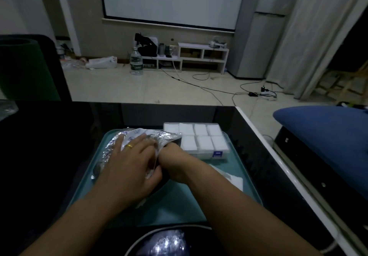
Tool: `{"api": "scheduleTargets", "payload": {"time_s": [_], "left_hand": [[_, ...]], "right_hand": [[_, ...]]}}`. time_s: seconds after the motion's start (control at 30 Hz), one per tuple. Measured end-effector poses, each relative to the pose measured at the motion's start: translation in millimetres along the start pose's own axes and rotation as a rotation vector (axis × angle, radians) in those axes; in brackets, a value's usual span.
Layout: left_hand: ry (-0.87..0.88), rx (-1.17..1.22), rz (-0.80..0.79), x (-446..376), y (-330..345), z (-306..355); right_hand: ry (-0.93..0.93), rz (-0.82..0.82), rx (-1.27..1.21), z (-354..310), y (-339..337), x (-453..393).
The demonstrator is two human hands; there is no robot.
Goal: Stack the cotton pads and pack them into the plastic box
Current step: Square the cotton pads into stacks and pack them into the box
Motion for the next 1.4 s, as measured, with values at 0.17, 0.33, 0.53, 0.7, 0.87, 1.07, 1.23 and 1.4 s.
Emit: {"api": "scheduleTargets", "payload": {"time_s": [0.17, 0.33, 0.53, 0.7, 0.87, 1.07, 1.23, 1.4], "left_hand": [[-0.196, 0.011, -0.167, 1.1, 8.6, -4.0], [-0.344, 0.009, -0.278, 2.1, 18.4, -13.2], [-0.29, -0.006, -0.204, -6.4, 18.0, 5.5], [-0.043, 0.108, -0.026, -12.3, 29.5, 64.8], [-0.176, 0.205, -0.353, -16.2, 64.8, 94.6], [-0.091, -0.054, -0.424, -22.0, 73.7, 104.1], [-0.102, -0.014, -0.412, -20.4, 76.3, 100.5], [-0.094, 0.018, -0.4, -16.7, 74.6, 97.5]], "right_hand": [[-0.013, -0.177, 0.164, -8.2, -1.4, 23.5], [-0.125, 0.052, 0.418, -27.5, -31.4, 57.0], [0.104, 0.438, 0.853, 4.2, -104.1, 123.0], [0.229, 0.385, 0.959, 51.6, -103.8, 121.8], [0.205, 0.424, 0.951, 49.2, -110.7, 110.5], [0.052, 0.643, 0.781, 44.6, -126.9, 112.1], [-0.004, 0.499, 0.194, 45.6, -115.4, 109.3], [0.126, 0.606, 0.464, 65.4, -106.7, 93.5]]}}
Point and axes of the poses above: each hand's wrist, its own x-axis away from the middle knuckle, its own y-axis out of the palm, z = x × y, the point moved 2 cm from there along -x, towards the middle knuckle, and after that the axes turned 14 degrees about -z, right-handed, at the moved point
